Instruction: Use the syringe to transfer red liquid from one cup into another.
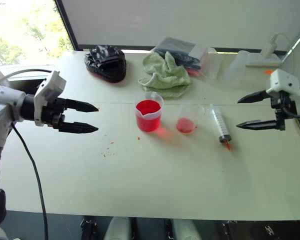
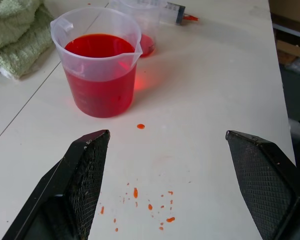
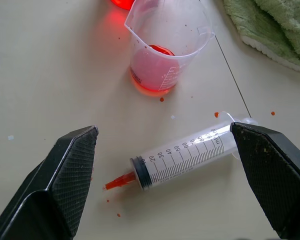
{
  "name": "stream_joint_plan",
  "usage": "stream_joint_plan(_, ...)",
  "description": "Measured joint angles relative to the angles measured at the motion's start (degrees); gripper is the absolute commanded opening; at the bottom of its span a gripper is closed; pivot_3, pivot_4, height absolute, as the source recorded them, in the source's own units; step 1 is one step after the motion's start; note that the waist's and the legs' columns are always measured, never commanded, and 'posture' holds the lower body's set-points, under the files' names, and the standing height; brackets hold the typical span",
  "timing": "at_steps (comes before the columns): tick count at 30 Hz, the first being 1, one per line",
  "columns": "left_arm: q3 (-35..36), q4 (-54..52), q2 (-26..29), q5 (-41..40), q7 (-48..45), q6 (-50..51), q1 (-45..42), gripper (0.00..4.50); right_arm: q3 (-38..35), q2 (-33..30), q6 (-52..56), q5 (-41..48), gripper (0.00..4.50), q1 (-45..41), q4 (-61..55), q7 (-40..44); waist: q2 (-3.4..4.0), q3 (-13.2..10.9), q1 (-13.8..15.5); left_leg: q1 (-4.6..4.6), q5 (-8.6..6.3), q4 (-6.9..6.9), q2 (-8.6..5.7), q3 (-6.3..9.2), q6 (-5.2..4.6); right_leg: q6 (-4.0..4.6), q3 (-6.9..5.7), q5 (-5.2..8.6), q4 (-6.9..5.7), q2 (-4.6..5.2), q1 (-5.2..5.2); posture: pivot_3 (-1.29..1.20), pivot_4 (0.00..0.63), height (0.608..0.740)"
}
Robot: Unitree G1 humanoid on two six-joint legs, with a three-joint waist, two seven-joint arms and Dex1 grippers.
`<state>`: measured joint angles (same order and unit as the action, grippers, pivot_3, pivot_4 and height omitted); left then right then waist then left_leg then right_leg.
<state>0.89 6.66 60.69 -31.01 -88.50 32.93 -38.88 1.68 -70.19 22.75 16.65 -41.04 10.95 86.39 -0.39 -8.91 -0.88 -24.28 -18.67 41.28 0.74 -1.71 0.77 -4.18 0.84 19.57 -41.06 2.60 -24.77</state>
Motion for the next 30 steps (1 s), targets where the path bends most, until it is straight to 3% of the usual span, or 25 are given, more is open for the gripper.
stream_joint_plan(30,0.01,5.01,-3.41,1.84,-2.31,-4.81,-0.01,3.89,0.16,-0.24,2.08,-2.47,4.43,-1.33,2.97,1.39,0.00,0.00,0.02,0.00,0.00,0.01,0.00,-0.01,0.00,0.00,0.00,0.00,-0.02,0.02,-0.02,0.00,0.150,0.711)
